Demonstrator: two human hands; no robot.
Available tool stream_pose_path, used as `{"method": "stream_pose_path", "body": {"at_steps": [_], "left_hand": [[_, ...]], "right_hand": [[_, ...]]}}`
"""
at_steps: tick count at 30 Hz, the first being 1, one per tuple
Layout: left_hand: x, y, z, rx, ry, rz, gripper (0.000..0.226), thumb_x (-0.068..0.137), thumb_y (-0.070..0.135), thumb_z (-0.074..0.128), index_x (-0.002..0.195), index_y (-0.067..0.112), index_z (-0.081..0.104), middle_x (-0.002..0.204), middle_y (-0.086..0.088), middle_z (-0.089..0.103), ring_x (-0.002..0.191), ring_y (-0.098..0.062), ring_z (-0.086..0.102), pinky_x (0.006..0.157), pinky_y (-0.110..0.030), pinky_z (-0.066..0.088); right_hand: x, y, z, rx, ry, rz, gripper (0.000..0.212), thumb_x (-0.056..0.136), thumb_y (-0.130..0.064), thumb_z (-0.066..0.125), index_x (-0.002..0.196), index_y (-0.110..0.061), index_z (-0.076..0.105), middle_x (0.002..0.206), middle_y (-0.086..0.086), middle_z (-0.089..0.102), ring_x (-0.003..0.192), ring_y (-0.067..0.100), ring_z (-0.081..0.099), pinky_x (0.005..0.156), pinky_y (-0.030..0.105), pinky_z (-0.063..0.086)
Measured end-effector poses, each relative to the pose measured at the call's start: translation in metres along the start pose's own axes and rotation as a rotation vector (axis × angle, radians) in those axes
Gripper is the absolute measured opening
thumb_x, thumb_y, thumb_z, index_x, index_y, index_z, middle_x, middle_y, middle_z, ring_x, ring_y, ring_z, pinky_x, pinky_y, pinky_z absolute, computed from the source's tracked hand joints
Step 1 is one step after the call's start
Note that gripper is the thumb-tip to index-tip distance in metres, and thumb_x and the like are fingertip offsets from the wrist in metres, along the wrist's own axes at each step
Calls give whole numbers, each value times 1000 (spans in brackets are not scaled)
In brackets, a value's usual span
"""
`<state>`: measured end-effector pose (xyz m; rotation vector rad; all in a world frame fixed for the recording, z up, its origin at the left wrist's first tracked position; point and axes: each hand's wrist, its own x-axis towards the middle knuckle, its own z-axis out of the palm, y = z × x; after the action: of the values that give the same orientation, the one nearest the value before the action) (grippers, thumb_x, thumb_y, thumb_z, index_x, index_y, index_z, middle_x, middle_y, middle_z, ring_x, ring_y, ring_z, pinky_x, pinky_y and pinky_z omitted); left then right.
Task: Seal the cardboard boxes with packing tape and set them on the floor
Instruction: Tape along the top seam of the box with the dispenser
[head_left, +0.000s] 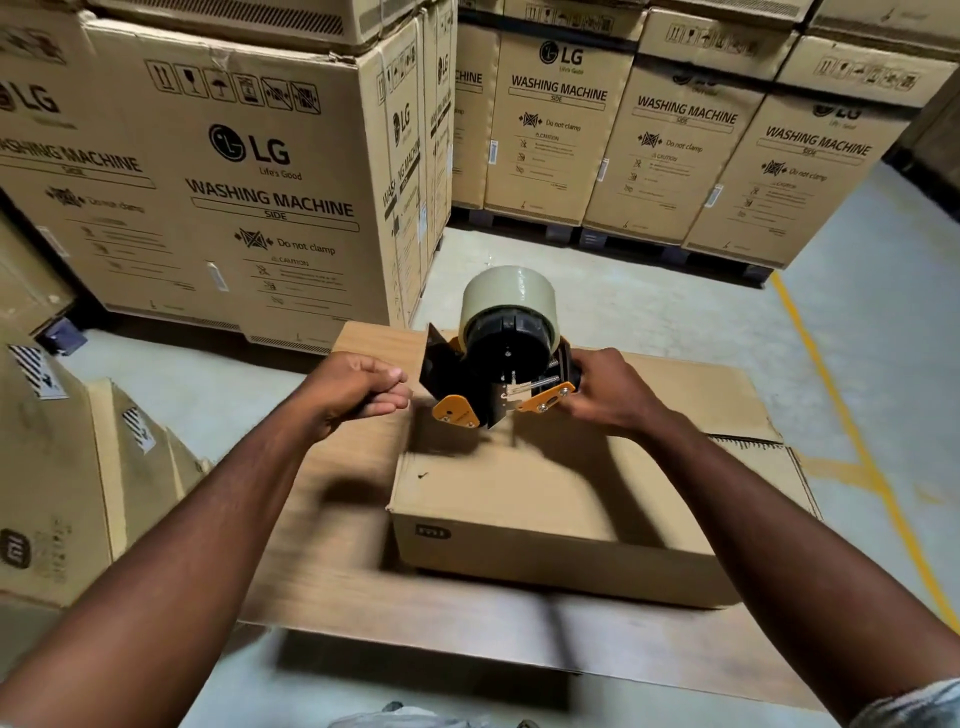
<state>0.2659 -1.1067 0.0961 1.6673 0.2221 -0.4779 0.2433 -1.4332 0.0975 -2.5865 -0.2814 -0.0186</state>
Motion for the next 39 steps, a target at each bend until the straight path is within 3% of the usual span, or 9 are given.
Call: {"method": "stream_pose_path", "body": {"at_steps": [7, 17, 20, 24, 27, 30, 32, 34, 39], "left_hand": [[26, -13, 1, 112, 56, 40, 12, 97, 8, 62, 98, -1, 69, 85, -16, 74, 62, -8, 70, 56, -16, 56], [43, -44, 17, 344, 241, 147, 14, 97, 14, 61, 86, 8, 68, 76, -10, 73, 59, -13, 62, 54, -21, 50], [50, -61, 23, 216, 142, 61, 21, 100, 28, 55, 94, 10, 65, 82, -8, 68, 68, -16, 59, 63, -26, 48], [51, -88, 31, -280, -49, -218, 44, 98, 48, 53, 114, 10, 67, 109, -16, 71, 94, -30, 65, 94, -48, 53], [49, -101, 40, -176, 20, -253, 39, 99, 43, 55, 103, 9, 74, 98, -16, 76, 90, -32, 69, 86, -45, 56], [53, -100, 45, -12, 262, -123, 20, 94, 24, 63, 106, 10, 71, 95, -6, 74, 90, -29, 70, 73, -32, 54], [54, -88, 43, -75, 425, 24, 20, 94, 16, 63, 113, 17, 64, 106, 0, 69, 100, -23, 67, 81, -35, 56], [50, -75, 47, -84, 434, 165, 18, 94, 19, 64, 111, 24, 62, 108, 4, 66, 102, -16, 65, 89, -38, 56], [45, -72, 55, 107, 352, 263, 28, 89, 10, 71, 100, 33, 59, 116, 6, 65, 99, -4, 60, 76, -24, 52]], "right_hand": [[10, 12, 4, -32, -38, 54, 22, 78, -31, 76, 96, -18, 74, 77, -3, 71, 73, 22, 67, 66, 36, 52], [14, 14, 18, -149, -100, 7, 36, 80, -47, 69, 101, -19, 69, 82, 3, 69, 71, 26, 61, 63, 37, 50], [17, 20, 23, -159, -103, 1, 37, 78, -50, 62, 100, -21, 67, 79, 1, 68, 68, 25, 60, 58, 33, 44], [18, 22, 24, -179, -87, -16, 30, 81, -45, 63, 100, -22, 67, 81, 0, 68, 68, 23, 57, 57, 31, 36], [17, 24, 27, -176, -85, -5, 22, 83, -43, 67, 94, -24, 66, 79, -2, 69, 67, 22, 58, 55, 33, 42], [20, 24, 25, -137, -145, 56, 21, 79, -43, 71, 73, -25, 62, 66, -5, 64, 62, 19, 57, 56, 33, 44], [22, 25, 23, -57, -203, 102, 28, 77, -35, 76, 60, -25, 56, 55, -7, 57, 54, 12, 50, 53, 31, 38], [24, 25, 21, -2, -248, 109, 32, 77, -33, 78, 55, -24, 57, 48, -9, 54, 46, 6, 43, 49, 25, 34], [26, 20, 18, 18, -264, 66, 35, 79, -39, 79, 50, -37, 59, 46, -16, 52, 46, 4, 45, 46, 18, 32]]}}
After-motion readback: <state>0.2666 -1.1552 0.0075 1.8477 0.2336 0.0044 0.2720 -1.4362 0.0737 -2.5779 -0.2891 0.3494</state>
